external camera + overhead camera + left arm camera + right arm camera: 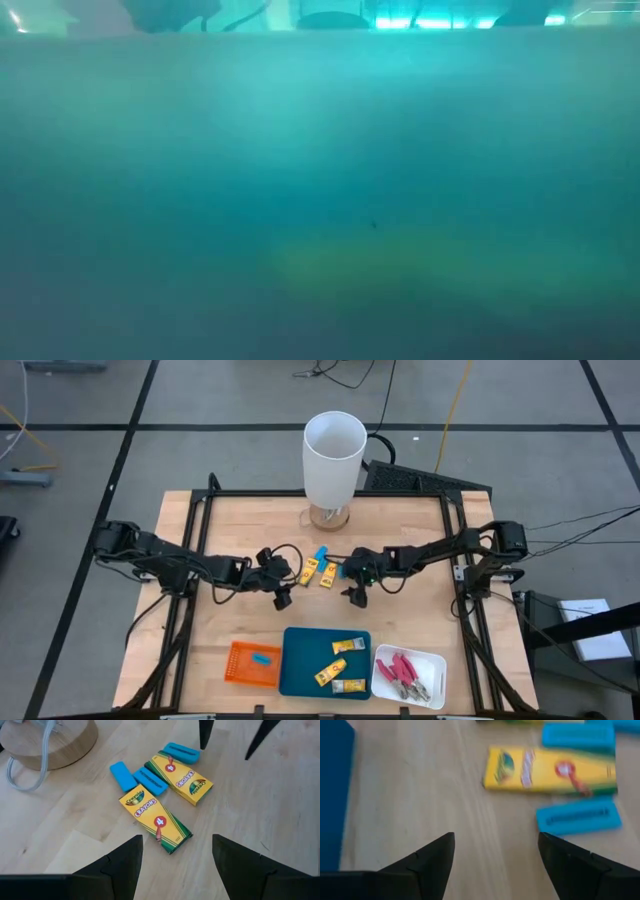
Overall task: Pick & Place School Supplies
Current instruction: Put the blue eraser into the orange bin
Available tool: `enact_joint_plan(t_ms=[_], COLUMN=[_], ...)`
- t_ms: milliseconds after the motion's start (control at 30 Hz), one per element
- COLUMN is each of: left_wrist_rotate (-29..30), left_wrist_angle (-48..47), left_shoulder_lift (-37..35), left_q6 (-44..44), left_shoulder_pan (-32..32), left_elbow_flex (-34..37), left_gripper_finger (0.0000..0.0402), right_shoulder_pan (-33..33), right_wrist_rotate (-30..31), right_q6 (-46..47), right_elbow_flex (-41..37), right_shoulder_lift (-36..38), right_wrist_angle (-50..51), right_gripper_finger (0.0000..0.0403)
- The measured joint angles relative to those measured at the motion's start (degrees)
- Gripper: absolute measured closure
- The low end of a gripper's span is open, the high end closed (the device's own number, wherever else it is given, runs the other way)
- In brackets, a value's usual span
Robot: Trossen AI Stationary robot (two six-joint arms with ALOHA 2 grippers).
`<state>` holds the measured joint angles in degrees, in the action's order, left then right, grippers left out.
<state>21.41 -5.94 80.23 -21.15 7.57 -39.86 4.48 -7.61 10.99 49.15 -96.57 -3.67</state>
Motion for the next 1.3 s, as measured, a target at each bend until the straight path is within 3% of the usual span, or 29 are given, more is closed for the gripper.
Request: enact_joint_plan(t_ms=[100, 333, 600, 833, 1300], left_wrist_rotate=[-0.15, -0.42, -0.48, -0.72, -0.98], left_wrist_angle=[0.07, 0.1, 0.1, -0.31, -0.32], left_shoulder_lift=[0.0, 0.0, 0.0, 0.0, 0.0], left_q6=[-0.02, -0.11, -0.09, -0.09, 0.48], left_shoulder_pan=[0.02, 0.02, 0.02, 0.17, 0.19], left_elbow_flex=[0.0, 0.0, 0.0, 0.0, 0.0], left_gripper_finger=[0.0158, 0.0158, 0.0158, 0.0158, 0.0158], right_shoulder_pan=[0.34, -0.1, 2.26, 3.4, 4.39], right_wrist_rotate=[0.74, 15.16, 8.97, 10.48, 10.48], right_q6=[0.6, -8.6, -14.29, -15.17, -17.69], right_elbow_flex=[0.0, 0.0, 0.02, 0.3, -0.07], right_shoulder_lift=[0.0, 0.0, -3.74, -7.95, -1.92], right_wrist_angle=[2.68, 2.64, -3.3, -6.27, -2.26], right_gripper_finger=[0.0127, 0.0128, 0.0107, 0.0095, 0.0104])
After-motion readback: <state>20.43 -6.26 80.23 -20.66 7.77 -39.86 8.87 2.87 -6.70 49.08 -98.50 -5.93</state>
